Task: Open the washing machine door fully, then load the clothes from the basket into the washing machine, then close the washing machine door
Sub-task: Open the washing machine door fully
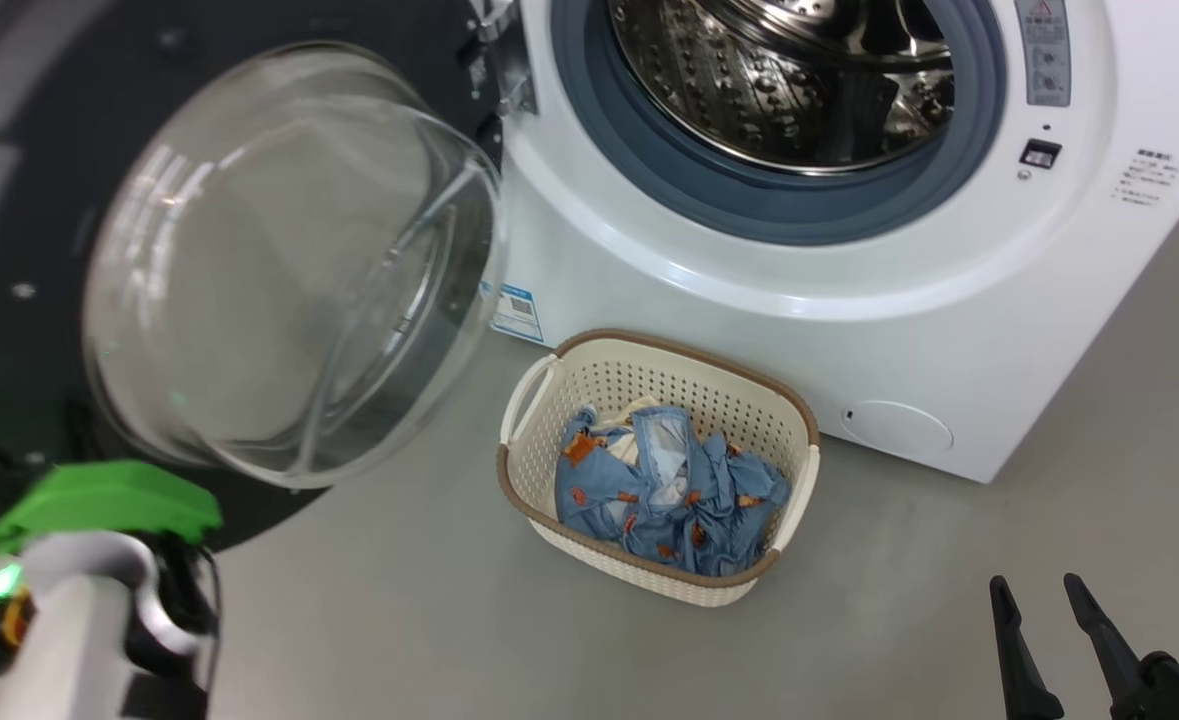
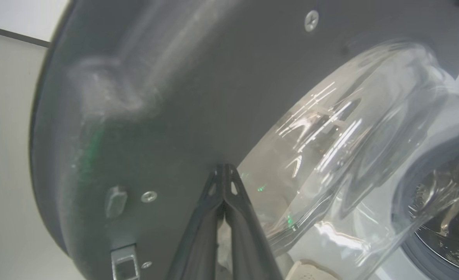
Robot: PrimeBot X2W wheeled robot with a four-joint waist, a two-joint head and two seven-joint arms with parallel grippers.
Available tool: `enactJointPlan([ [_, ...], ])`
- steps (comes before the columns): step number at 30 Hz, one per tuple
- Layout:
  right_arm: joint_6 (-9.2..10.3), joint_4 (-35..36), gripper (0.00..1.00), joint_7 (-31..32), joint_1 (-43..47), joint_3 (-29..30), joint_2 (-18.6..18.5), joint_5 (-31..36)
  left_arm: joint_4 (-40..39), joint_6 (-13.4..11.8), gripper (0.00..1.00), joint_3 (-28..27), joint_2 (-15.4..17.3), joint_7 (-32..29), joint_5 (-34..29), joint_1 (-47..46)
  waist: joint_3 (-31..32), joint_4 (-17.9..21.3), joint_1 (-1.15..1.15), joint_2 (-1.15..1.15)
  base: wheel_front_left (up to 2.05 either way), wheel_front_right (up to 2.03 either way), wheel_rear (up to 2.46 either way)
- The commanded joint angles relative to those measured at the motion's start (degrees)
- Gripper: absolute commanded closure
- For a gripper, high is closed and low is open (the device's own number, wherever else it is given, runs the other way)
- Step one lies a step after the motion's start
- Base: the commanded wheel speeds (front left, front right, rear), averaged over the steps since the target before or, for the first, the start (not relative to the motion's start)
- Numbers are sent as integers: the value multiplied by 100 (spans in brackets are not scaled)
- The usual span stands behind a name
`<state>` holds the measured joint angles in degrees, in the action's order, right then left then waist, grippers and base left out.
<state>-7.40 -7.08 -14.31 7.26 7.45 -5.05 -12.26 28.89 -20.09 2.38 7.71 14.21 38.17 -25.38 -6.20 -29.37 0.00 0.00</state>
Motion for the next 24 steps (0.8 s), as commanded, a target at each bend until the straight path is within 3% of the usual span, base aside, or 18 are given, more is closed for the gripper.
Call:
enactJointPlan([
  [1,-9,142,0,-69,-93,-161,-99,40,-69,10,100,-323,310,76,-124,-331,-83,82,0,0,0,0,0],
  [12,-9,54,0,-69,-228,-214,-134,2,860,330,100,-1338,382,78,-1013,-901,-161,289,0,0,0,0,0],
  [24,-9,-53,0,-69,-231,-212,-6,-35,1490,570,100,-1716,513,78,-1675,-1099,88,388,0,0,0,0,0],
])
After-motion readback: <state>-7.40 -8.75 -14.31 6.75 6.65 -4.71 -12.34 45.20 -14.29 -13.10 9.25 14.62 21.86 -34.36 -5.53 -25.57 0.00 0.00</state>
